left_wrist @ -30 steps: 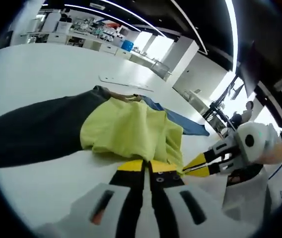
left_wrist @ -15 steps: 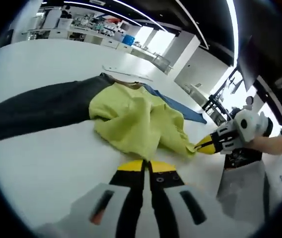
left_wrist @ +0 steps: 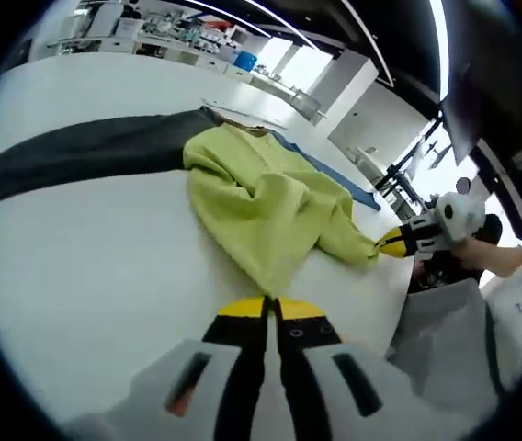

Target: Fold the garment on the visible template until the final outline fits inside the template.

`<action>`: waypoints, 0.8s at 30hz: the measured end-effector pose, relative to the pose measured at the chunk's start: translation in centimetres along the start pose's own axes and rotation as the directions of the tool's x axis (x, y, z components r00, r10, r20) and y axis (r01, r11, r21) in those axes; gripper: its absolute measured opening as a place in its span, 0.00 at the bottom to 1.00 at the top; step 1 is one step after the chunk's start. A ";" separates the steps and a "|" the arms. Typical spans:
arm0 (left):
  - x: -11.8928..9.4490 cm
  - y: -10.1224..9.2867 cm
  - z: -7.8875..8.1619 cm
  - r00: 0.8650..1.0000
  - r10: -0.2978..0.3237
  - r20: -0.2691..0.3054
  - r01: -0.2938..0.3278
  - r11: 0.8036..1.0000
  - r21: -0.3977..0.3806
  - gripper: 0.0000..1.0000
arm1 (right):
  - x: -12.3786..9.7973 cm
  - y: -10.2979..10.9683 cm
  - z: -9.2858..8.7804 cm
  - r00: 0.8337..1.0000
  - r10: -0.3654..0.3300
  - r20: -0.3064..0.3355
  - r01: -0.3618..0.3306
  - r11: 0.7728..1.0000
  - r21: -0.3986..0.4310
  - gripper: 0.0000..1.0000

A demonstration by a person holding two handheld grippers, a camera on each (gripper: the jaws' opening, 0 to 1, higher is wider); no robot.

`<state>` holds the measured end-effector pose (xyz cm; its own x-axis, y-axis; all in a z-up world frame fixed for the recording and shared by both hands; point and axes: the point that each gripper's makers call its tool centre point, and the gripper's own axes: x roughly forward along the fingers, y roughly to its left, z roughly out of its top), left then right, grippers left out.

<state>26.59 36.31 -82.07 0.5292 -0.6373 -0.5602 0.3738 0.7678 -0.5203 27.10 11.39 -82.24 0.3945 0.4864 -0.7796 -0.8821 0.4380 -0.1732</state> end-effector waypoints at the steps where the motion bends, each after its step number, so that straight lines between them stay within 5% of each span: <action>1: -0.1 0.1 -0.1 1.000 0.001 -0.001 -0.001 1.000 -0.002 0.00 | -0.2 0.0 -0.2 1.000 -0.002 -0.005 0.002 1.000 0.000 0.00; 24: -2.6 0.0 -1.1 0.999 0.013 -0.032 -0.014 1.000 -0.021 0.00 | -4.4 -1.8 -5.4 0.997 -0.049 -0.059 0.055 0.994 0.095 0.00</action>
<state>24.36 37.92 -81.37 0.5095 -0.6289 -0.5872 0.3504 0.7750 -0.5260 25.53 4.38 -81.71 0.4218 0.4190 -0.8041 -0.8310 0.5335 -0.1579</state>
